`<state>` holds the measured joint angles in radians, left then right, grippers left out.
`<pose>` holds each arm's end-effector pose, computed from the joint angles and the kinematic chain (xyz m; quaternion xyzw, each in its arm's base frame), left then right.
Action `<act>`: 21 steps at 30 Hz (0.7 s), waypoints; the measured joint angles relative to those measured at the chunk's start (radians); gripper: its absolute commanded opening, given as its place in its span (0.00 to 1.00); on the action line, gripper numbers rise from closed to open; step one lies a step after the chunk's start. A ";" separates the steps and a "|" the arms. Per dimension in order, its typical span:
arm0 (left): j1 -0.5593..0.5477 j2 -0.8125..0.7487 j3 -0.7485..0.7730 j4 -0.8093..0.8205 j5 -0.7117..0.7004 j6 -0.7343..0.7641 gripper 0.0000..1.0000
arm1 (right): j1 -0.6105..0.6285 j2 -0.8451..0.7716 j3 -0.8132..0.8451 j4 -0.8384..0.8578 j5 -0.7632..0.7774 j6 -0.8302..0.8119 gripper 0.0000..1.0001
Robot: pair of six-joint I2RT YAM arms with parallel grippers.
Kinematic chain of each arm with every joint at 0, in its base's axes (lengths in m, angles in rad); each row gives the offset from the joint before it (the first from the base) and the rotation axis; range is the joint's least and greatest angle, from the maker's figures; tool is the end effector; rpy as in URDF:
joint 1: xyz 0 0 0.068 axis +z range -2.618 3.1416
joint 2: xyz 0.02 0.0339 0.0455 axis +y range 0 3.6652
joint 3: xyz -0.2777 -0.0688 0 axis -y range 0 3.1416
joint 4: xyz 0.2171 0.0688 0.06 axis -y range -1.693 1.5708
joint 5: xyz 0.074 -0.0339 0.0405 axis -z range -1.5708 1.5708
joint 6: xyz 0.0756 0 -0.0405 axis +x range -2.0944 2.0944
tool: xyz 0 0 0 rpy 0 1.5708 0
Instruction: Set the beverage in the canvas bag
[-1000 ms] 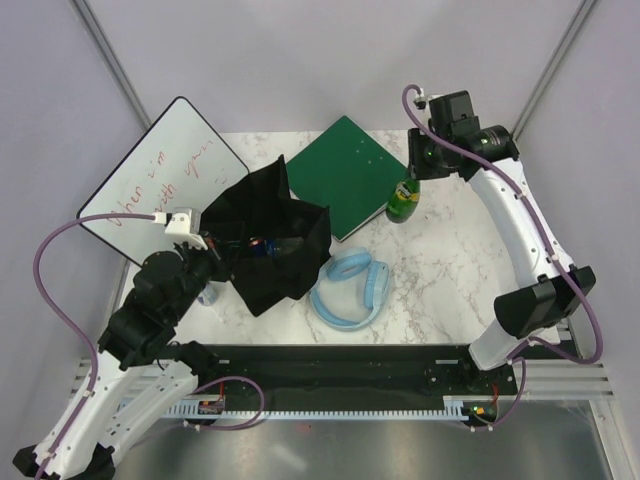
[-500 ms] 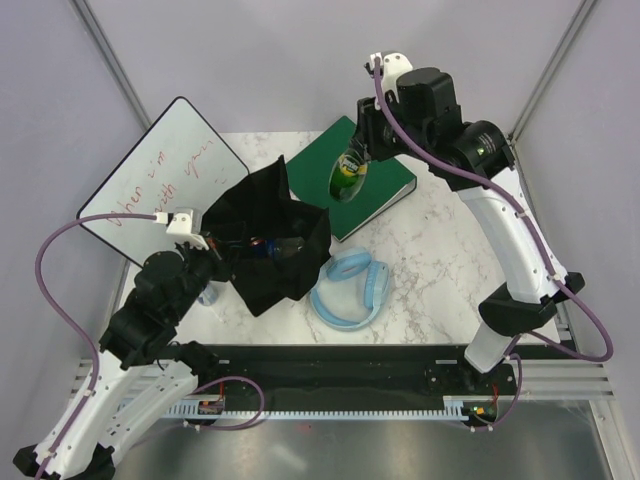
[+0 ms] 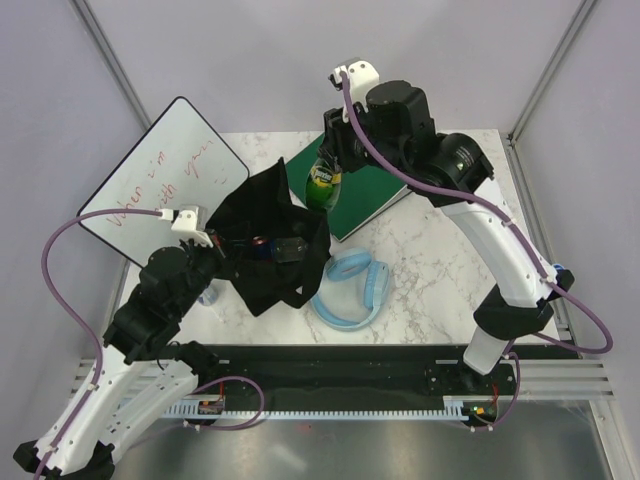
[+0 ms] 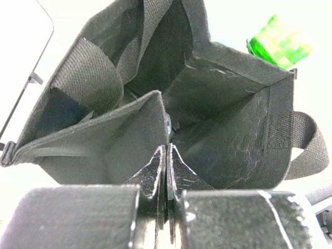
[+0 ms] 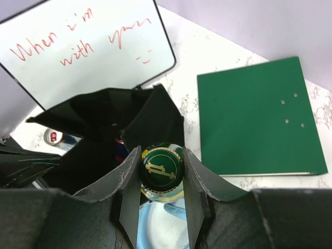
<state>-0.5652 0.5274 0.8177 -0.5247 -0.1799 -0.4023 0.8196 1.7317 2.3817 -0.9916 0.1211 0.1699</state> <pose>0.1045 -0.0503 0.3384 0.0081 0.7837 -0.2246 0.5791 0.2397 0.2433 0.5168 -0.2272 0.7840 0.2298 0.5300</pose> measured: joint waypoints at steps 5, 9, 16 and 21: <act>0.000 0.000 0.000 0.000 0.000 0.000 0.02 | 0.031 0.000 0.000 0.050 0.018 -0.012 0.00; 0.000 0.000 0.000 0.000 0.000 0.000 0.02 | 0.047 0.000 0.004 0.077 0.032 -0.025 0.00; 0.000 0.001 0.000 0.001 0.000 0.000 0.02 | 0.066 -0.007 0.029 0.145 0.035 -0.036 0.00; 0.000 0.003 0.000 0.003 0.000 0.000 0.02 | 0.075 -0.014 0.027 0.193 0.022 -0.032 0.00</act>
<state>-0.5652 0.5304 0.8177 -0.5217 -0.1802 -0.4023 0.8944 1.7176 2.4084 -0.7990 0.1432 0.1379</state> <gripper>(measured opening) 0.031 0.400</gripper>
